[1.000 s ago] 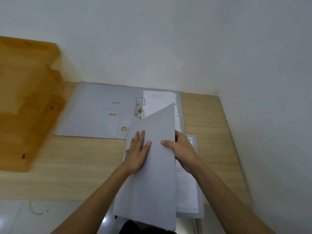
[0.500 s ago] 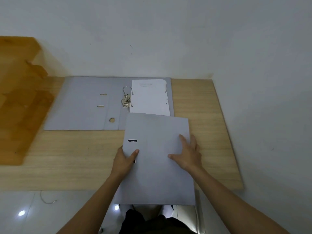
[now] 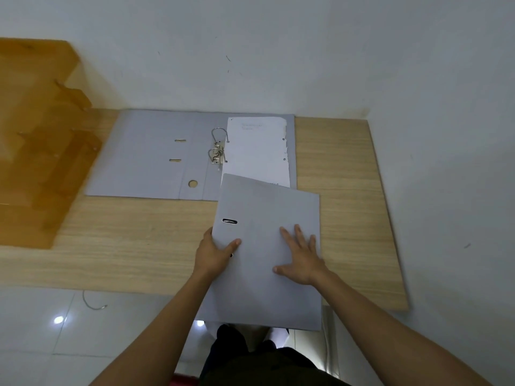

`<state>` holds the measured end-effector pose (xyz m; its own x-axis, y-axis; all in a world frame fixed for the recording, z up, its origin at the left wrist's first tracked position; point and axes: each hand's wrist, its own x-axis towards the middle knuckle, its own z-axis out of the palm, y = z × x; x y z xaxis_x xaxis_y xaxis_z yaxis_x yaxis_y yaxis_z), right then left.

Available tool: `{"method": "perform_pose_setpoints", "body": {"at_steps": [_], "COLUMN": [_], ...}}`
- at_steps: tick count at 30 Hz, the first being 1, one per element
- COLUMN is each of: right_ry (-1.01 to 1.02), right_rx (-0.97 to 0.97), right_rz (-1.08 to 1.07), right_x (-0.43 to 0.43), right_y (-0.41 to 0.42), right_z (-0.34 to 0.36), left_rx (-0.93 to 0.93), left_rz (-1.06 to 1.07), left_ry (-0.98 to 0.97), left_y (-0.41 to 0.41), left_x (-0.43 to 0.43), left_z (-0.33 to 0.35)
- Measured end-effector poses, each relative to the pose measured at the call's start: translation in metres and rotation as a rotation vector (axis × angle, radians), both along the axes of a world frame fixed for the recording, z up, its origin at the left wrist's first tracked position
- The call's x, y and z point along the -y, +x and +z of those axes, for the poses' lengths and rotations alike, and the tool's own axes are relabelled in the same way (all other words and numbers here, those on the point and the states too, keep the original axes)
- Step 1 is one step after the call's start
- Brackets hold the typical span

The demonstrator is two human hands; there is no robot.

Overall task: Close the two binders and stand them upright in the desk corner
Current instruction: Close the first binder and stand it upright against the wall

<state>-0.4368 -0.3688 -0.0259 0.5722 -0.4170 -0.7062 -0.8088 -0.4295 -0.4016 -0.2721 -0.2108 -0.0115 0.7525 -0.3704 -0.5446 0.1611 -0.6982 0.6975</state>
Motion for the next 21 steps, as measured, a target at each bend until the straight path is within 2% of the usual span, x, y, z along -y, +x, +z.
{"method": "perform_pose_setpoints", "body": {"at_steps": [5,11,14,17,21], "right_ry": [0.094,0.102,0.109,0.095,0.219], "right_rx": [0.061,0.15,0.274,0.4,0.6], "right_rz": [-0.221,-0.523,-0.681,-0.759,-0.931], "right_x": [-0.01,-0.009,-0.007,-0.008,0.0], "right_y": [0.011,0.026,0.037,0.045,0.048], "right_z": [0.01,0.037,0.052,0.063,0.081], "left_rx": [-0.272,-0.661,-0.846,-0.882,-0.807], "left_rz": [0.156,0.027,-0.056,-0.162,-0.329], "left_ry": [-0.104,-0.425,-0.475,-0.492,-0.56], "left_y": [0.01,-0.004,-0.009,-0.01,-0.004], "left_x": [0.003,0.029,0.042,0.052,0.066], "left_z": [0.004,0.039,0.059,0.077,0.093]}}
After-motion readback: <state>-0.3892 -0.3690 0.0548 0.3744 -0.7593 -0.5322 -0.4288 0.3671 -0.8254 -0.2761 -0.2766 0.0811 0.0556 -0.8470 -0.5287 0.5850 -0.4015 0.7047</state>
